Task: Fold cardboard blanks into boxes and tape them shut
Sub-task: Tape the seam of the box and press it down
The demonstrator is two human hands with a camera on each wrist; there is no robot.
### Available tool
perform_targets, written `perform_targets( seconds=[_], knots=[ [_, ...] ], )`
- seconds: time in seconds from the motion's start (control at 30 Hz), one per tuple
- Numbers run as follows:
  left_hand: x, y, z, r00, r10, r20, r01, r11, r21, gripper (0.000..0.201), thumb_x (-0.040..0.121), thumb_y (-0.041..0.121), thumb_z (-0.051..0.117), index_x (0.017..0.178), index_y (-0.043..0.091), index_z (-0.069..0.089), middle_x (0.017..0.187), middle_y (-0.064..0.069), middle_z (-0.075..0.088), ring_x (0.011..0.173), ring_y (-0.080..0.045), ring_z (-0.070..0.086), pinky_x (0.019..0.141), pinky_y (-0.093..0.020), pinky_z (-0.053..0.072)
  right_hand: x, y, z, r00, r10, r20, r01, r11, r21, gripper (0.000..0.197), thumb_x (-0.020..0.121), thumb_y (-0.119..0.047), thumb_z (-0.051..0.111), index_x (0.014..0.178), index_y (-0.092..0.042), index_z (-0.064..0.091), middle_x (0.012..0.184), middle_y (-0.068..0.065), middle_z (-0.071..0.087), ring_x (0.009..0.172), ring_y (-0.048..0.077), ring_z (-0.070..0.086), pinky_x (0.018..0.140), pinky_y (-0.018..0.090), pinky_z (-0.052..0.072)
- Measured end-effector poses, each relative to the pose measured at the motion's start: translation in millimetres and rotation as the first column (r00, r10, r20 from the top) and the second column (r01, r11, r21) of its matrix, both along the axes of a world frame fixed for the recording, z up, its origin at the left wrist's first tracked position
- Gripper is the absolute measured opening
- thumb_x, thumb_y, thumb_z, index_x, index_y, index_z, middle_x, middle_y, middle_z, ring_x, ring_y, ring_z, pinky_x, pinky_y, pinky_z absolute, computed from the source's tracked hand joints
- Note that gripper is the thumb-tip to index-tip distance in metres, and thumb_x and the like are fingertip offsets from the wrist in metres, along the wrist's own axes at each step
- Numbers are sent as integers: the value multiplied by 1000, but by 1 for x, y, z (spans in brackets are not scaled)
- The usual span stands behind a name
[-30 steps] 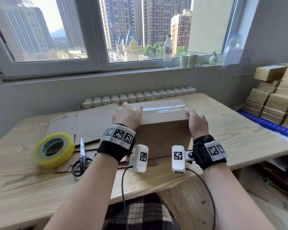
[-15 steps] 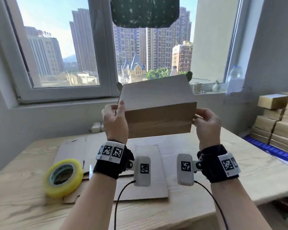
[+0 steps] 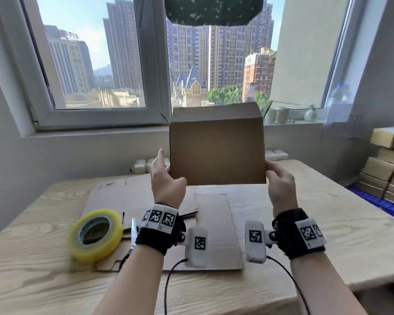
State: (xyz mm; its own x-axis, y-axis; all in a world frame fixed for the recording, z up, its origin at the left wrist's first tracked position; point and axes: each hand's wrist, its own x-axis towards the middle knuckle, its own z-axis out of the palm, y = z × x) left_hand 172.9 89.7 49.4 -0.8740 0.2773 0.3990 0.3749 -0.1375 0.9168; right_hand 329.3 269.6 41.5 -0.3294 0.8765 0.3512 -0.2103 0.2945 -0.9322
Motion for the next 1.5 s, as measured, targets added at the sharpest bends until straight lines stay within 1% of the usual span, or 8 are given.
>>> perform_targets(
  seconds=[0.17,0.33,0.5,0.7,1.0,1.17,1.27,1.5],
  knots=[
    [-20,27,-7,998,-58,-10,56,991,-124,76,55,14,57,129,29,57,115,5,70,109,-15,67,94,-44,55,-12,24,-10,971,-113,213,103,993,60,41,85,5,54,118,-11,71,106,-5,71,101,15,66,94,26,49],
    [-26,70,7,970,-196,141,200,980,-15,48,80,-10,62,122,9,49,108,-1,64,93,1,63,81,-18,55,-25,71,-19,957,-149,248,176,980,-89,45,72,-5,60,113,-17,74,103,-5,75,101,22,69,97,42,54],
    [-43,140,-1,922,-297,246,335,933,-128,48,83,1,67,125,6,45,109,-4,62,89,-9,60,73,-21,49,-50,133,-19,961,-160,225,214,947,-241,22,61,-25,46,74,-20,63,77,5,64,97,42,63,93,55,52],
    [-55,206,-20,869,-328,371,441,853,-279,93,61,31,73,136,3,26,127,-12,55,116,-25,56,100,-42,48,-79,190,-38,978,-82,193,152,912,-382,41,61,-29,47,97,-17,61,108,18,67,88,34,64,89,50,55],
    [-70,246,-53,796,-325,510,533,775,-339,100,83,20,73,149,-2,0,148,-17,33,136,-27,39,113,-41,35,-117,273,-99,983,0,182,90,869,-487,69,63,-44,56,125,-15,60,121,11,67,111,34,62,87,41,51],
    [-66,257,-52,787,-398,471,578,743,-338,92,71,17,74,150,4,29,147,-12,45,134,-22,44,108,-31,35,-116,236,-85,986,84,141,8,832,-555,57,87,-36,59,141,-21,48,138,-1,54,125,25,51,107,48,41],
    [-65,260,-51,805,-398,440,573,714,-402,90,87,15,67,156,9,11,159,-10,27,140,-17,33,104,-26,30,-117,214,-81,985,107,137,-21,856,-517,41,96,-25,54,136,-21,50,134,-3,54,120,20,49,111,45,38],
    [-71,234,-43,856,-328,399,495,740,-454,64,90,13,63,148,6,37,149,-7,45,136,-21,42,114,-35,32,-118,176,-84,966,178,188,-64,867,-495,60,100,-23,54,154,-14,30,153,3,39,141,25,36,115,47,32]
  ],
)
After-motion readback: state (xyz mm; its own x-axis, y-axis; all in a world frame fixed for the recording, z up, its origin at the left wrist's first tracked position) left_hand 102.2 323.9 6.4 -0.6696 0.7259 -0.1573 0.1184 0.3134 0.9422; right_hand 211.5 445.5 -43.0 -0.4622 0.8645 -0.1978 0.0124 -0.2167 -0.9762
